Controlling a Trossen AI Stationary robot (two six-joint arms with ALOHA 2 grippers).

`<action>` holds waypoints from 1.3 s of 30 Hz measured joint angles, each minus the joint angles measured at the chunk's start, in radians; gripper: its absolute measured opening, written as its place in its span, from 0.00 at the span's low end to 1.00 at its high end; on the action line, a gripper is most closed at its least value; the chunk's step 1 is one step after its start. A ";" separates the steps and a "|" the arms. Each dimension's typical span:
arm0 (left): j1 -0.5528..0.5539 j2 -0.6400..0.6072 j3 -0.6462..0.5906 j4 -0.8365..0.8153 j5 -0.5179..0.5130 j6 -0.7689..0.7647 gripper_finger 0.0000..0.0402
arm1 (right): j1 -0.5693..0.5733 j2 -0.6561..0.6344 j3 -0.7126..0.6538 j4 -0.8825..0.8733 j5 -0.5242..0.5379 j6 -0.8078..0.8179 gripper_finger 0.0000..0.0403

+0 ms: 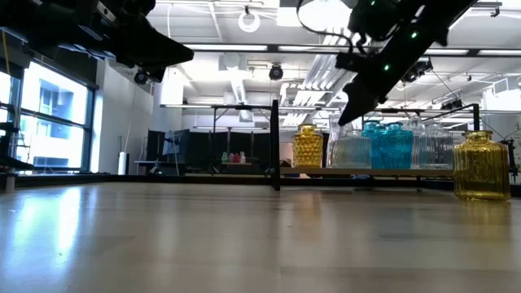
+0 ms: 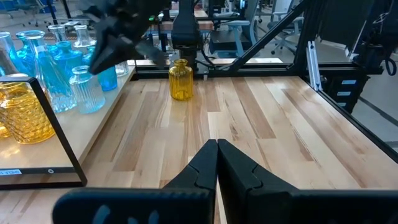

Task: Sort vases onto shelf
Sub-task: Put the yellow vase on the shelf aligned with the other yellow vase

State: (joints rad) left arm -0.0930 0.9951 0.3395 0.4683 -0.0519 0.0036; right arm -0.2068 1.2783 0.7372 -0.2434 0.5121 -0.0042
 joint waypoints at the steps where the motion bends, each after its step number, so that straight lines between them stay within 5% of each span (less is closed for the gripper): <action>1: 0.000 0.000 0.000 0.000 0.000 0.000 0.00 | 0.021 -0.016 0.000 -0.020 0.000 0.017 0.00; 9: 0.000 0.000 0.000 0.001 0.000 -0.002 0.00 | 0.323 -0.065 0.000 -0.163 0.015 0.294 0.00; 21: 0.000 0.000 0.000 0.000 0.000 -0.002 0.00 | 0.840 -0.062 0.000 -0.375 0.138 0.984 0.00; 39: 0.000 0.000 0.000 0.000 0.000 -0.010 0.00 | 1.047 -0.062 0.000 -0.569 -0.104 1.611 0.25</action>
State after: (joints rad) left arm -0.0932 0.9951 0.3393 0.4683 -0.0521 -0.0065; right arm 0.8397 1.2160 0.7372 -0.8120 0.4084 1.6071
